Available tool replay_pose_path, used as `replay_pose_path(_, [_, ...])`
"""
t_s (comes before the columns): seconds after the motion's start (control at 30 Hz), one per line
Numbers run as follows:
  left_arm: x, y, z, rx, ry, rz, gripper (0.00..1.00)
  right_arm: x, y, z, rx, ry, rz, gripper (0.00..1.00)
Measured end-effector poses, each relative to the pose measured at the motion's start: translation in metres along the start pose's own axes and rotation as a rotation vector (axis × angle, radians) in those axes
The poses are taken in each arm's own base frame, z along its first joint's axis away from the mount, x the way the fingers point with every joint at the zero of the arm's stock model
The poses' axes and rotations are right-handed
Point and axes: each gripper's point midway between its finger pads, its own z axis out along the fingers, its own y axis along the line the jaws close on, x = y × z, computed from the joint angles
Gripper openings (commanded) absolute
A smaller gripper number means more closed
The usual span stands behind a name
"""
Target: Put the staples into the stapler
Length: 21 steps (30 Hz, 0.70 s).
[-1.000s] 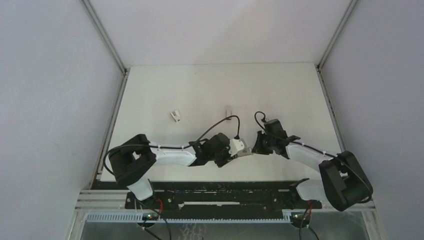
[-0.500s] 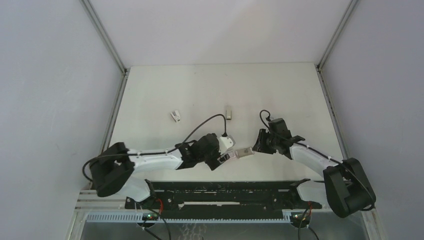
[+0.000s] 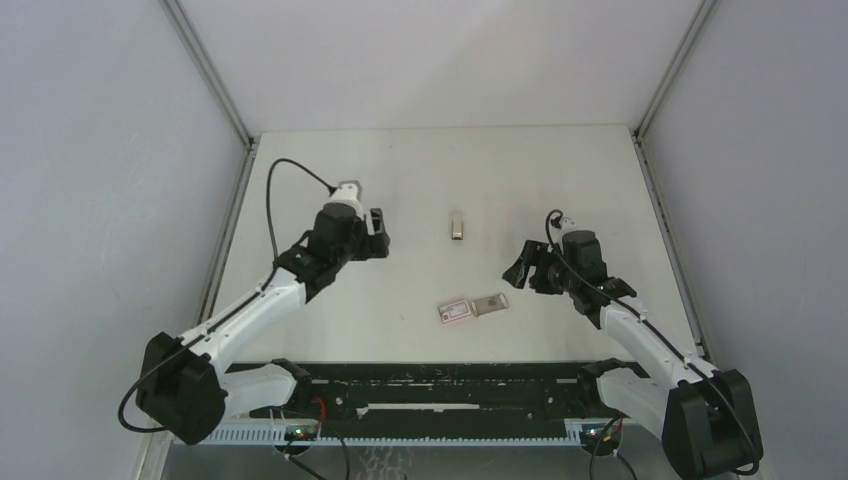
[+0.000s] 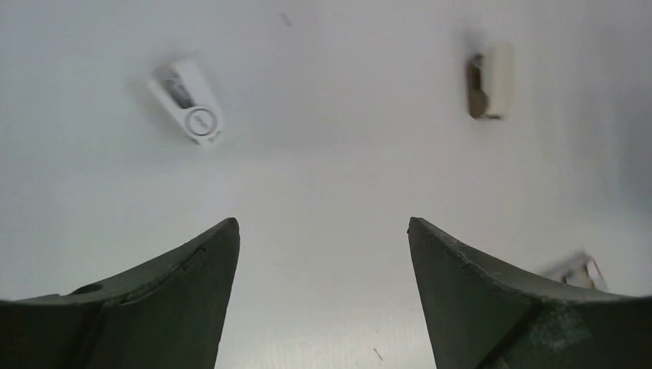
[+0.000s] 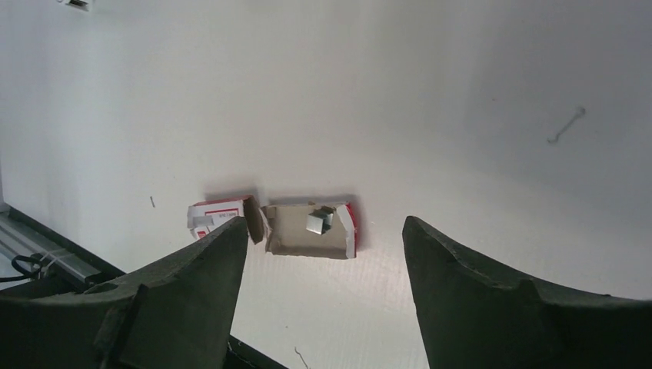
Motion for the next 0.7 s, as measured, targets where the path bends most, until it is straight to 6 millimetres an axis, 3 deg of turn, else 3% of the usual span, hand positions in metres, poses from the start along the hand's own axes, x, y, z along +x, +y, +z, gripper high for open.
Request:
replay_pose_path(0.1, [-0.008,0.033,0.013,-0.11,0.011,-0.139,0.85,-0.003,0.005,0.0,-0.025,-0.01,-0.011,0.76])
replay_pose_path(0.3, [0.007,0.079,0.043,-0.276,0.081,-0.298,0.84,-0.007,0.007,0.001,-0.041,-0.027,-0.037,0.79])
replay_pose_path(0.43, [0.008,0.096,0.061,-0.341,0.113,-0.349,0.8,-0.011,0.009,-0.003,-0.049,-0.045,-0.054,0.81])
replay_pose_path(0.7, [0.007,0.113,0.101,-0.409,0.187,-0.362,0.77,-0.019,0.017,-0.012,-0.082,-0.088,-0.074,0.81])
